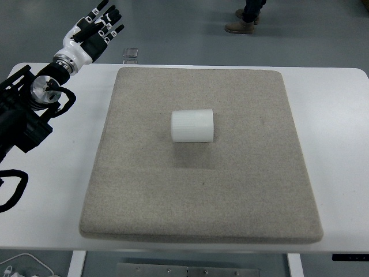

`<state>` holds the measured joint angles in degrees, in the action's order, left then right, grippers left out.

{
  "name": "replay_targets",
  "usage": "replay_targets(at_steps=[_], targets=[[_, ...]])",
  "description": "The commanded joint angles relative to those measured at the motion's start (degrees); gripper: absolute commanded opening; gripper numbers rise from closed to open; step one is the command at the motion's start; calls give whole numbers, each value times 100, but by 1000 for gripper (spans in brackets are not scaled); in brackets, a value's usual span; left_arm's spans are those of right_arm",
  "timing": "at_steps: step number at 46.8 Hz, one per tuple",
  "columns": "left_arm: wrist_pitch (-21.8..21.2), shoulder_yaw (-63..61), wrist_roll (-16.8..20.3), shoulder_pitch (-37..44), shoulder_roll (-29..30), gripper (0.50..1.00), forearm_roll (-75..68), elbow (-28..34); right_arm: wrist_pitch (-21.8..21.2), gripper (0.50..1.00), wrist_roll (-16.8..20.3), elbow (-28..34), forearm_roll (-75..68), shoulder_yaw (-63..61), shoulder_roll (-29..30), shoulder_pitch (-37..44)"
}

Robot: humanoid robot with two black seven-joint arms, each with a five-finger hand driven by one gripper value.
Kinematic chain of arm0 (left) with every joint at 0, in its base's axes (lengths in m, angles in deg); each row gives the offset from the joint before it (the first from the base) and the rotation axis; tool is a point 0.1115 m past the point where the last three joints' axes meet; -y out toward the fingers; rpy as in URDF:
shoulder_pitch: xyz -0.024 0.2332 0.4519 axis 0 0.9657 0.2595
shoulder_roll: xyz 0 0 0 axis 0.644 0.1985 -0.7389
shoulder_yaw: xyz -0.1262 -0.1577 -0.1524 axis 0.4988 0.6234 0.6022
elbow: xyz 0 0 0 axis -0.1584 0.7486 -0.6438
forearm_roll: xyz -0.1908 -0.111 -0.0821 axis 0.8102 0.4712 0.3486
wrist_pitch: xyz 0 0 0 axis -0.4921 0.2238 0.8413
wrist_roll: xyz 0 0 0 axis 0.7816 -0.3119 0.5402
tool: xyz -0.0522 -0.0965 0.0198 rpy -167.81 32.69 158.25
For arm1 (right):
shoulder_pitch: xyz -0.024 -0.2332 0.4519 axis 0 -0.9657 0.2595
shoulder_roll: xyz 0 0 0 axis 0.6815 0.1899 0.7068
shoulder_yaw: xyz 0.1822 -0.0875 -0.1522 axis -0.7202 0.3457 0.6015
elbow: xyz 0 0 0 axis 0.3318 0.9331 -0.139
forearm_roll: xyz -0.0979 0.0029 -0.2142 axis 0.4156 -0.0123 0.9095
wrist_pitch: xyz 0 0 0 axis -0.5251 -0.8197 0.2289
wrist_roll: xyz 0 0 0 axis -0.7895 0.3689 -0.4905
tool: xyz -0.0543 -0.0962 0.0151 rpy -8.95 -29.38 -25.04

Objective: Flip white cup upright
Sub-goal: 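Raise the left hand and swing it over the mat toward the cup, then lower the left hand and hook its fingers into the cup's open end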

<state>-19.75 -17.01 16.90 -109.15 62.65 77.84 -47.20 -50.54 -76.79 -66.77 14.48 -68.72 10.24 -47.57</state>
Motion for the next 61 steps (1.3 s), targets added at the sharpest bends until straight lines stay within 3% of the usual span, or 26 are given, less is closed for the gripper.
replay_targets(at_steps=[1,26,45,51,61], targets=[[8,-54,-1,-9,37,994,-664,-282,-9,930,0,0,0,0,0,-9],[43,-107,-71,-194,292,986,-4083,-1864,0,930,0,0,0,0,0,0],[140,-599,-493,-185,556,986,-5797,-2928,0,930,0,0,0,0,0,0],[281,-599,-853,-194,696,986,-6088,-3341,0,930,0,0,0,0,0,0],[342,-599,-1846,-159,1118,986,-6097,-4457,0,930,0,0,0,0,0,0]])
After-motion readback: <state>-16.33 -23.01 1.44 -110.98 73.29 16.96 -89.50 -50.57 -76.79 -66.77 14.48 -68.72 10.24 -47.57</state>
